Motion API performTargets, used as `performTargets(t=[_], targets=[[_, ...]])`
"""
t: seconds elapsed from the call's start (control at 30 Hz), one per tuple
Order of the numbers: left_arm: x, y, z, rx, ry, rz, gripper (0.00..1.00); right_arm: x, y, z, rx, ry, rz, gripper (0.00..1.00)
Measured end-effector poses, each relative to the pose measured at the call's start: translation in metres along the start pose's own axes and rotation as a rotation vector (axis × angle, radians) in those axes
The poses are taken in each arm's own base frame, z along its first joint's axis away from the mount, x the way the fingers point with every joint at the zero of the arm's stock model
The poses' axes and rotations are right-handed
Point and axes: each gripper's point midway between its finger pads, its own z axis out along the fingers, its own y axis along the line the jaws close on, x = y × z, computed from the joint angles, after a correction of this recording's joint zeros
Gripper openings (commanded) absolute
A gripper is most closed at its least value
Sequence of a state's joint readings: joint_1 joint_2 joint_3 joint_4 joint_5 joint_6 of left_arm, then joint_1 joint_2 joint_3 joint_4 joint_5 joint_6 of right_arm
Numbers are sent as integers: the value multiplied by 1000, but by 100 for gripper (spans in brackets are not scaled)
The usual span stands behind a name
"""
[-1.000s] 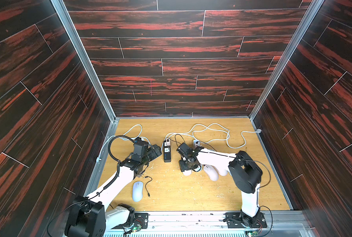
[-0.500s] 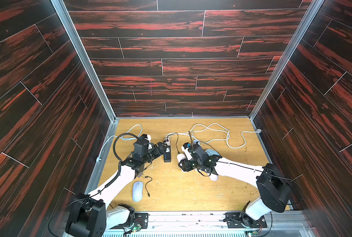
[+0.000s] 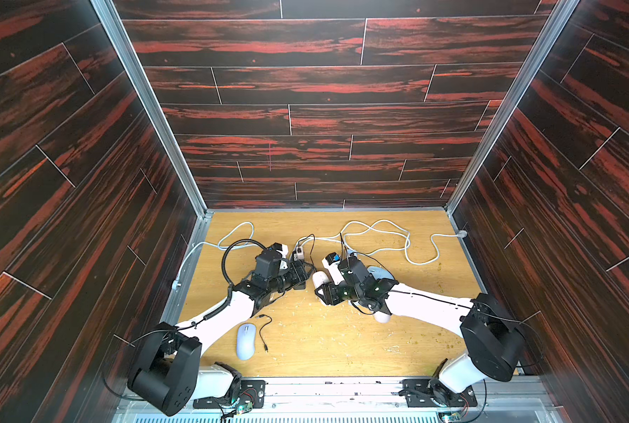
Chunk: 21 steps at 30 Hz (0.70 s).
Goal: Unplug the wireless mouse
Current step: Remove the power cord from the mouse.
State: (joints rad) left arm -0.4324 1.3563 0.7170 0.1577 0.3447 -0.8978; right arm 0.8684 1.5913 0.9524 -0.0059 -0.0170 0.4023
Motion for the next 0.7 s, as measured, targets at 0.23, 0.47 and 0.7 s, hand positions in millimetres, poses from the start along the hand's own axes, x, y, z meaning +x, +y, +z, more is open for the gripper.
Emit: performTargets(t=[0.23,0.47,0.7], targets=[[-2,5,5,-24,0,6,60,1,4,0,-23,9,0,0],[-18,-10,10,-6,-25,41,55,2,8,0,-45,15,-5,0],[-14,-3,17,-23,-6,36,47,3,10,0,-50,16,-8,0]])
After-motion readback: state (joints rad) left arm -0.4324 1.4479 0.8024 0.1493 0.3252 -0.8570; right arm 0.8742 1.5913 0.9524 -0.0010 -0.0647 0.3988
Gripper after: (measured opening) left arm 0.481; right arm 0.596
